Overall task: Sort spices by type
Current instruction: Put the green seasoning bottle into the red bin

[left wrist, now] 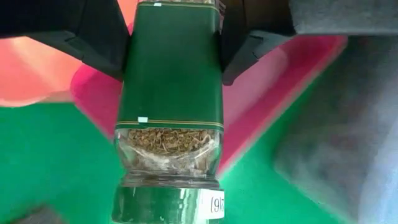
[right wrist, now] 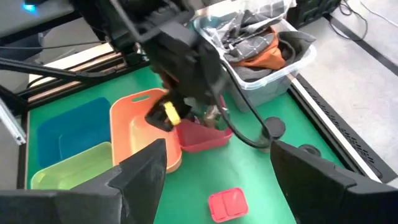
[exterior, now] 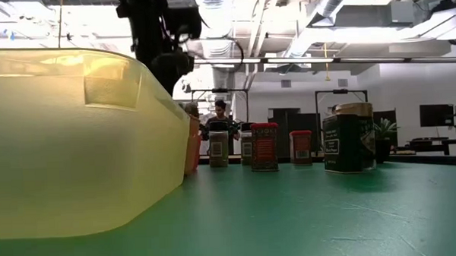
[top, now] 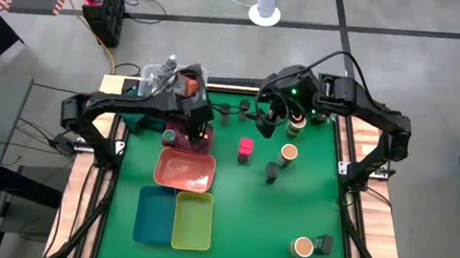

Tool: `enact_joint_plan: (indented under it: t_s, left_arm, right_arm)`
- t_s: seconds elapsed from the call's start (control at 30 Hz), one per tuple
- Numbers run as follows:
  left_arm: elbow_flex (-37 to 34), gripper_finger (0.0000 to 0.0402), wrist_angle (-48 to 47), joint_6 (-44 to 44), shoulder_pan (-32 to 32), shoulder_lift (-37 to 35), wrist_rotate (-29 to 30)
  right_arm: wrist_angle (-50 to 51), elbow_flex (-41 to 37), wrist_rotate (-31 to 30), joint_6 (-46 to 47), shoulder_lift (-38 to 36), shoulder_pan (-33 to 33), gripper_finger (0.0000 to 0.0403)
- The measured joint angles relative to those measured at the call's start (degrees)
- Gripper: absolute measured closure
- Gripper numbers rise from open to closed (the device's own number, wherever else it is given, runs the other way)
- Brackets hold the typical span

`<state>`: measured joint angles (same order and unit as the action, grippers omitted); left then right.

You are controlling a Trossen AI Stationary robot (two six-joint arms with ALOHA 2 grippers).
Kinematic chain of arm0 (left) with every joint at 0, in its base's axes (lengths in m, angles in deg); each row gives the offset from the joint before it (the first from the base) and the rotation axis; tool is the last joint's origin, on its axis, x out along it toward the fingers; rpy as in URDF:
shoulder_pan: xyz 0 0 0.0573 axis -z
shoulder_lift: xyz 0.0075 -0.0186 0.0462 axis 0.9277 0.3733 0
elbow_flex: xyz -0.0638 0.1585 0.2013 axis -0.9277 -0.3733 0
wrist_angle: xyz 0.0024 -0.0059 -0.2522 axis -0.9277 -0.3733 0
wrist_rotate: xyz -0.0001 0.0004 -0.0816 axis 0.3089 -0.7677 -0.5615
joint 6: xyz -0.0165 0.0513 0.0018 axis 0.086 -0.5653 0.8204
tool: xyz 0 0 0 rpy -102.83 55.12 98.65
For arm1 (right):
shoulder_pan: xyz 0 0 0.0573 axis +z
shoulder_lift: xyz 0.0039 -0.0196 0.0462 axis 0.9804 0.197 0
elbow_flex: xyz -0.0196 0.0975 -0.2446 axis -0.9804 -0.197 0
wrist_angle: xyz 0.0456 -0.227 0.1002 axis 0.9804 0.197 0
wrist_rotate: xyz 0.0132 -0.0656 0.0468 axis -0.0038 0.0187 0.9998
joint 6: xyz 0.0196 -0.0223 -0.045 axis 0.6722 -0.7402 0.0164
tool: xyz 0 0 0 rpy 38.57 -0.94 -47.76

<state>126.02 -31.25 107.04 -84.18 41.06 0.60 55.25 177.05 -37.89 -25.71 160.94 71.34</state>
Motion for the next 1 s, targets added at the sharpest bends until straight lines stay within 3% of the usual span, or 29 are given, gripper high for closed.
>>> enact_joint_plan:
  t_s: [0.2,0.43,0.67,1.0]
  left_arm:
    - [-3.06,0.0209,6.86,-5.35,2.49,-5.99,7.64]
    - [-13.56,0.0209,19.03,-4.02,3.67,-14.57,7.48]
    - [-20.46,0.0209,22.23,3.47,3.57,-22.82,8.31]
    - [-28.68,0.0209,35.9,-0.04,8.91,-32.22,10.29]
  right_arm:
    - [-0.18,-0.09,0.03,-2.04,2.19,-0.36,0.009]
    - [-3.69,-0.14,4.29,-6.84,7.91,0.64,0.009]
    - [-13.22,-0.11,4.31,-13.28,10.49,4.81,0.009]
    - [-19.09,-0.03,5.77,-12.07,15.78,1.84,0.009]
